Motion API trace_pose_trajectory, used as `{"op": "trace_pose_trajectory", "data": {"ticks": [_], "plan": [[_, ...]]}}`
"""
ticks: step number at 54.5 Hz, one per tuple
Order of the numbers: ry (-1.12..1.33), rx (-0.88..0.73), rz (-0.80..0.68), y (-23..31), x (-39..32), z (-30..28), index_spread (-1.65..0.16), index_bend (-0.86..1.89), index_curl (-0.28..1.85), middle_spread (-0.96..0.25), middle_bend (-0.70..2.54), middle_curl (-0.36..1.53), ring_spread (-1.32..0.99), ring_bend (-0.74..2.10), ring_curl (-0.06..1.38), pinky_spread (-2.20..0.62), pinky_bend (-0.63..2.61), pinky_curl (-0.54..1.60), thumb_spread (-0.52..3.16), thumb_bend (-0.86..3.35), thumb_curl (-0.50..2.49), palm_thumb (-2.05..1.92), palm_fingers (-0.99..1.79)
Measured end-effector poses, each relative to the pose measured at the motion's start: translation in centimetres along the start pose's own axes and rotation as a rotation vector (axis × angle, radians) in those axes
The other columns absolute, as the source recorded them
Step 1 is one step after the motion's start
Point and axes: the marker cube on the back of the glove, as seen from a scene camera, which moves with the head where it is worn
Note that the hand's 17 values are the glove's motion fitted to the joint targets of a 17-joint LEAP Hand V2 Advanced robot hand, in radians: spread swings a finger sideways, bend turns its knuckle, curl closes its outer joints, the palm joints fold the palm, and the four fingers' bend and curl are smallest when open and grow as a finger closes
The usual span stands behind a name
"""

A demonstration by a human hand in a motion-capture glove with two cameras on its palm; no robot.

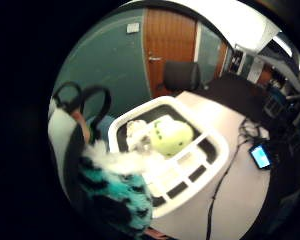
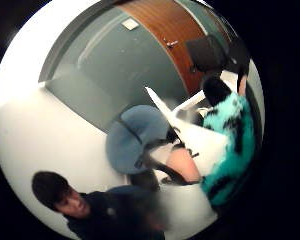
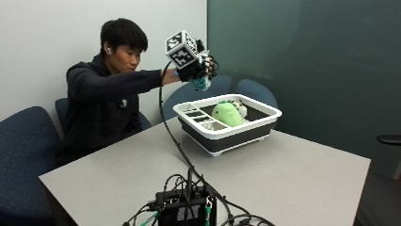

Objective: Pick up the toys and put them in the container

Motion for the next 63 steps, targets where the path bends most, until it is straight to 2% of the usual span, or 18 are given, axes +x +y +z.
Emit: {"op": "trace_pose_trajectory", "data": {"ticks": [2,8,10,11,13,15,22,40,63], "plan": [[-0.041,-0.059,0.06,0.0,-0.3,1.8,-0.22,0.83,1.0,-0.14,1.32,0.83,-0.25,1.52,0.62,-0.4,1.06,0.54,1.07,0.01,0.7,0.43,0.97],[-0.2,-0.243,0.24,0.3,-0.3,5.4,-0.21,0.59,0.98,-0.14,1.2,0.79,-0.25,1.48,0.6,-0.4,1.09,0.55,1.2,-0.02,0.64,0.35,0.8],[-0.233,-0.285,0.272,0.5,0.2,5.6,-0.2,0.47,0.95,-0.14,1.09,0.75,-0.24,1.44,0.59,-0.38,1.15,0.55,1.24,-0.04,0.6,0.29,0.64],[-0.236,-0.297,0.278,0.5,0.6,5.5,-0.2,0.42,0.94,-0.13,0.97,0.72,-0.24,1.37,0.57,-0.35,1.17,0.56,1.26,-0.05,0.58,0.26,0.37],[-0.219,-0.305,0.277,0.6,1.4,5.1,-0.2,0.44,0.95,-0.11,0.87,0.7,-0.22,1.25,0.57,-0.29,1.18,0.59,1.29,-0.04,0.55,0.22,0.07],[-0.19,-0.296,0.264,0.7,1.9,4.4,-0.2,0.43,0.92,-0.1,0.83,0.67,-0.21,1.18,0.54,-0.24,1.16,0.57,1.31,-0.03,0.53,0.2,0.02],[-0.112,-0.219,0.231,0.8,3.8,-0.7,-0.21,0.4,0.82,-0.08,0.73,0.6,-0.19,1.06,0.41,-0.14,1.06,0.46,1.38,-0.02,0.47,0.14,0.07],[-0.021,-0.163,0.265,6.2,12.8,-11.0,-0.21,0.47,0.79,-0.07,0.72,0.57,-0.19,0.96,0.36,-0.07,0.88,0.37,1.47,0.0,0.38,0.12,0.21],[0.014,-0.077,0.225,16.6,23.0,-14.6,-0.19,0.48,0.77,-0.09,0.75,0.57,-0.22,0.92,0.33,-0.07,0.78,0.33,1.51,0.0,0.33,0.11,0.33]]}}
